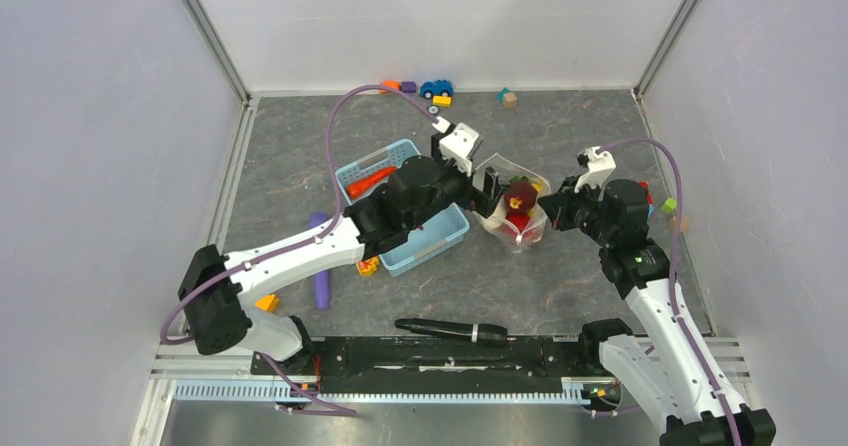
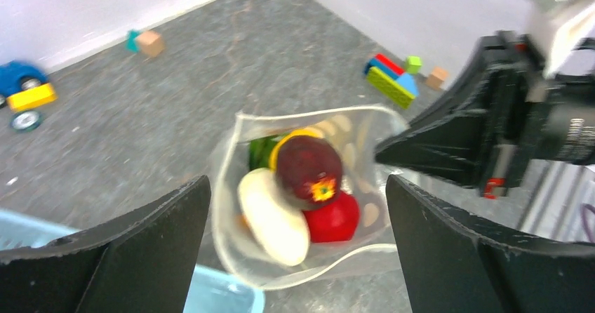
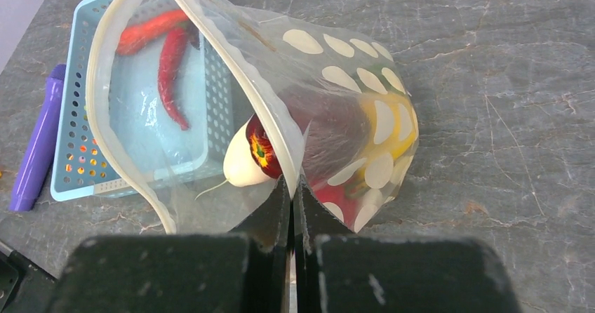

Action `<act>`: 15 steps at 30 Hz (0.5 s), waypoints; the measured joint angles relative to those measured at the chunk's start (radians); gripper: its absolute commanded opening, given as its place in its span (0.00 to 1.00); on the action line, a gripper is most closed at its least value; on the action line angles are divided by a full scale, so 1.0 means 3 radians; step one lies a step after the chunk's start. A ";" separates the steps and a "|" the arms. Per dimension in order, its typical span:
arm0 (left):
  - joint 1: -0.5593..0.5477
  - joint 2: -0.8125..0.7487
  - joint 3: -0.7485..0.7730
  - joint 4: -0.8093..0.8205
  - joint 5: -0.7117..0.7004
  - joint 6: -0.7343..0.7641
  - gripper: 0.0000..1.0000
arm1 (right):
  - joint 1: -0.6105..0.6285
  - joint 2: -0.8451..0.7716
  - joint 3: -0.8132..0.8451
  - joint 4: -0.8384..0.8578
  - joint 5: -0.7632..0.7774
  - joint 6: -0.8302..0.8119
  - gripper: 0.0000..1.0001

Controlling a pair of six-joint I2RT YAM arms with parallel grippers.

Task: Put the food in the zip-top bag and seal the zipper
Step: Place the fake fruit in the zipper food storage bag, then pick up the fake vegetable from the bin.

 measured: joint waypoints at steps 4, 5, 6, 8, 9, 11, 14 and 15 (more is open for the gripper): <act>0.0051 -0.0191 -0.0217 -0.0100 -0.0351 -0.0066 1.00 | 0.0000 -0.0027 0.0000 -0.0003 0.0060 -0.0028 0.00; 0.0074 -0.0234 -0.0271 -0.0151 -0.0430 -0.0097 1.00 | 0.0000 -0.0031 0.0000 -0.0005 0.0076 -0.0038 0.00; 0.0100 -0.0276 -0.0318 -0.0201 -0.0497 -0.0136 1.00 | 0.0000 -0.0033 0.0000 -0.0009 0.0094 -0.0046 0.00; 0.0178 -0.0354 -0.0407 -0.0296 -0.0603 -0.0235 1.00 | 0.0000 -0.0033 0.0000 -0.0011 0.0127 -0.0052 0.00; 0.0221 -0.0388 -0.0439 -0.0347 -0.0631 -0.0286 1.00 | 0.0000 -0.0033 0.0000 -0.0013 0.0134 -0.0052 0.00; 0.0361 -0.0473 -0.0518 -0.0470 -0.0683 -0.0420 1.00 | 0.0000 -0.0038 0.0000 -0.0015 0.0149 -0.0064 0.00; 0.0599 -0.0566 -0.0594 -0.0647 -0.0724 -0.0608 1.00 | 0.0000 -0.0045 0.0000 -0.0022 0.0187 -0.0075 0.00; 0.0685 -0.0582 -0.0609 -0.0706 -0.0735 -0.0671 1.00 | 0.0000 -0.0047 0.0000 -0.0023 0.0196 -0.0076 0.00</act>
